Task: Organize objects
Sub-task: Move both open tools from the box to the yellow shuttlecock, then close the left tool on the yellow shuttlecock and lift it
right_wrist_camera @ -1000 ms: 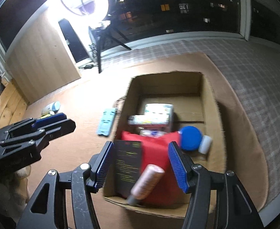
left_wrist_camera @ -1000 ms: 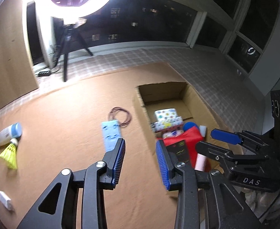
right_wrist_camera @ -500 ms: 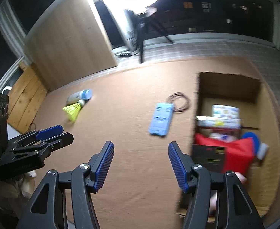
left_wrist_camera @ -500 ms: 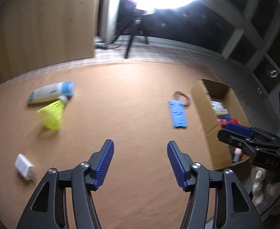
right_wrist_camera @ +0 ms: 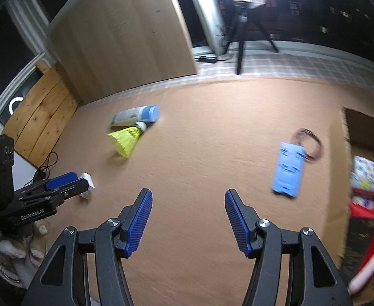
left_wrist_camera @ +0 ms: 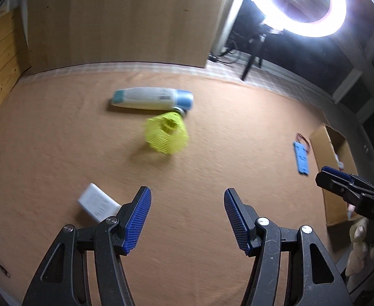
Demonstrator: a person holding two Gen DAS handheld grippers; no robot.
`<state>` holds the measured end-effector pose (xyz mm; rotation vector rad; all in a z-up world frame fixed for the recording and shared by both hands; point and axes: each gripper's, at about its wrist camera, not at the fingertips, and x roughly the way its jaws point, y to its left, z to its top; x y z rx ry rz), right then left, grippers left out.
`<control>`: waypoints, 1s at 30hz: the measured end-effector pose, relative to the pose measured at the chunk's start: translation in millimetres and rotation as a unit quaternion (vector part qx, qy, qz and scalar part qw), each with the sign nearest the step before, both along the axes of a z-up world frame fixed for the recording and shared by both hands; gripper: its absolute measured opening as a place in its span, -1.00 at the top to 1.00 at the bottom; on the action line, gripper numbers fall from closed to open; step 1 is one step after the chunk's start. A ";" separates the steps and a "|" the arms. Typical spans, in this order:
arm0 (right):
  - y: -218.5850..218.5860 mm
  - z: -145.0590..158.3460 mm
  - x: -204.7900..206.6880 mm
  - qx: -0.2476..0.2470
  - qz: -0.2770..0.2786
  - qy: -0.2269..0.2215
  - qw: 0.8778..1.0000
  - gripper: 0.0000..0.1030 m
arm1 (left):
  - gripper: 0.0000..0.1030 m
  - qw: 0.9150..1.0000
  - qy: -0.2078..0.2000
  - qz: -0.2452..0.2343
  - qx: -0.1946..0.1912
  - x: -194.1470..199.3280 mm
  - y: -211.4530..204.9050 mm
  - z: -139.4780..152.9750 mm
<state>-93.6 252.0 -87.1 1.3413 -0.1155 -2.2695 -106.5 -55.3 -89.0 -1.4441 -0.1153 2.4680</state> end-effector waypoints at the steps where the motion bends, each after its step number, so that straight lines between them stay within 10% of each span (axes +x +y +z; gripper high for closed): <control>1: -10.9 -0.5 -2.0 0.000 0.008 0.001 1.000 -0.07 | -0.22 1.000 0.000 0.003 -0.003 -4.9 -6.8 -1.7; 16: -122.4 -33.5 -38.4 0.023 0.079 -0.010 0.997 0.18 | 0.51 1.000 -0.023 -0.004 -0.003 -76.9 -29.9 -29.9; 30: -162.4 -55.0 -67.2 0.051 0.100 -0.017 0.994 0.43 | 0.53 0.999 -0.047 -0.025 -0.004 -118.4 -18.3 -56.0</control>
